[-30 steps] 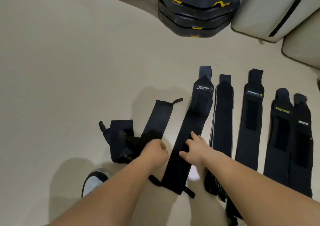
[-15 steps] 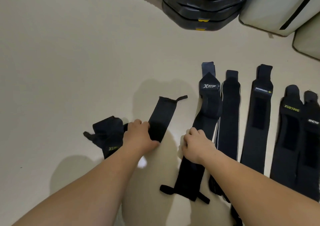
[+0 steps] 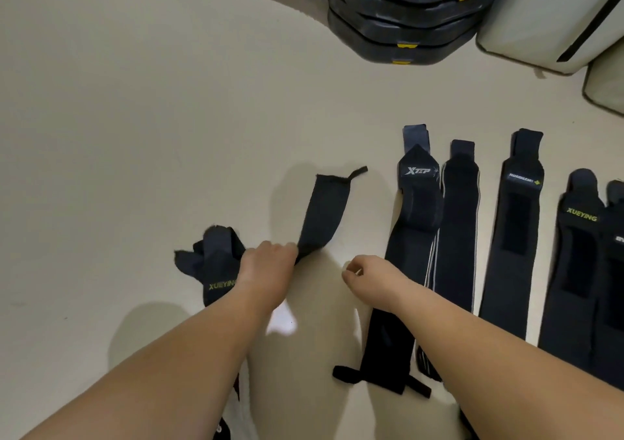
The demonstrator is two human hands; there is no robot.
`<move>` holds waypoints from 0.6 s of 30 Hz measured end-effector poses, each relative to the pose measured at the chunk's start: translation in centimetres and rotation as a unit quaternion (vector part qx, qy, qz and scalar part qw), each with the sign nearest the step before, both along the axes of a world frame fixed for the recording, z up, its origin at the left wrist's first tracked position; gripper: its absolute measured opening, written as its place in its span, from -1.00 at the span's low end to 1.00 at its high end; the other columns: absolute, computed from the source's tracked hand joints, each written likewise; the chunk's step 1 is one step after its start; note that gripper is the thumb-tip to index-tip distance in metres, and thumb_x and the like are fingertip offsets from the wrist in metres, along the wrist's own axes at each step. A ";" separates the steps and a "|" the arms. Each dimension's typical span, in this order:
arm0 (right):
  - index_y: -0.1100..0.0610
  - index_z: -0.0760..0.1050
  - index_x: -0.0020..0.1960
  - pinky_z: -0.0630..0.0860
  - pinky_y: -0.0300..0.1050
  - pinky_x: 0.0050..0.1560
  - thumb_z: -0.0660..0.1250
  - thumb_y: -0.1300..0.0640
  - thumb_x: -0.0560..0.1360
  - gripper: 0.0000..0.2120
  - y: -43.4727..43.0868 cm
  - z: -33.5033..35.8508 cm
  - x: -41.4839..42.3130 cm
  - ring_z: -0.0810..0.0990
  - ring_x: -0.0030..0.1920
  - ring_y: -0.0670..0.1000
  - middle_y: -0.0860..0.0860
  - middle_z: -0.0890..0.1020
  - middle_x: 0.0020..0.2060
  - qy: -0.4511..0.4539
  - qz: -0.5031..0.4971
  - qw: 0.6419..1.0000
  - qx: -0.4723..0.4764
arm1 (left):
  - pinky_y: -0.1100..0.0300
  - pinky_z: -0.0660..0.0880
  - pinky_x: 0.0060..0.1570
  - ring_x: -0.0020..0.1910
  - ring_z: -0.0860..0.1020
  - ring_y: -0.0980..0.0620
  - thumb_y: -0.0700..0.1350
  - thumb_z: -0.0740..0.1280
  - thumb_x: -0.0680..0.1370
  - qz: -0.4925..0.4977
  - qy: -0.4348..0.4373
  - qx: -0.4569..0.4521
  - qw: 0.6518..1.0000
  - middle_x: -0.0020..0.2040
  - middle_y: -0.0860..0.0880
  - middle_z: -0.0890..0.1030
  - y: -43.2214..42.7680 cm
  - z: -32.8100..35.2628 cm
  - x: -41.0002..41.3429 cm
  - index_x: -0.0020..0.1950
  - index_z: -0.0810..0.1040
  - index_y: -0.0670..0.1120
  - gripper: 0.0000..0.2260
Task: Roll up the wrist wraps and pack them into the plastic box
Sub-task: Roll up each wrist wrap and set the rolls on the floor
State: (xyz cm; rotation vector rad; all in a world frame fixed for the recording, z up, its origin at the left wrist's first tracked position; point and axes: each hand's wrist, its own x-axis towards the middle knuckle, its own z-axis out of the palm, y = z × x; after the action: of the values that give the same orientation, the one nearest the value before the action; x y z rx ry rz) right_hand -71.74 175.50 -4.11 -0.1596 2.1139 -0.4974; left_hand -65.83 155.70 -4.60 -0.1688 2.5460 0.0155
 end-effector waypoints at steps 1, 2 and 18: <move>0.10 0.51 0.36 0.58 -0.03 0.18 0.18 -0.11 0.71 -0.63 -0.5 0.3 0.1 0.59 0.12 0.04 0.01 0.60 0.13 -0.030 -0.050 0.998 -0.026 | 0.06 0.41 -0.12 0.00 0.54 -0.10 -0.21 0.32 0.63 0.069 0.037 0.077 0.994 0.07 -0.06 0.61 0.0 0.5 -0.5 0.13 0.42 -0.04 -0.86; 0.10 0.49 0.39 0.59 -0.02 0.17 0.16 -0.13 0.72 -0.60 -1.0 0.7 0.2 0.60 0.12 0.05 0.01 0.61 0.12 -0.064 -0.103 0.992 -0.047 | 0.06 0.43 -0.11 -0.03 0.53 -0.10 -0.12 0.33 0.65 0.152 0.070 0.165 0.972 0.03 -0.05 0.61 0.2 1.1 -1.2 0.09 0.42 -0.05 -0.90; 0.12 0.67 0.15 0.63 0.05 0.23 0.42 -0.17 0.60 -0.64 -2.9 0.5 0.0 0.70 0.13 0.06 0.08 0.75 0.10 -0.197 -0.392 0.877 -0.197 | -0.10 0.69 0.16 0.13 0.69 -0.20 -0.42 0.20 0.49 0.558 0.037 0.482 0.675 0.12 -0.24 0.70 -0.6 2.5 -0.3 0.12 0.68 -0.13 -0.63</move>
State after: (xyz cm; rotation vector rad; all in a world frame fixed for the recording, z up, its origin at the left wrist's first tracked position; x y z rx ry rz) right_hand -71.79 172.62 -3.61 0.5571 1.5794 -1.3182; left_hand -66.14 155.14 -2.14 -1.2237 1.7351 1.7683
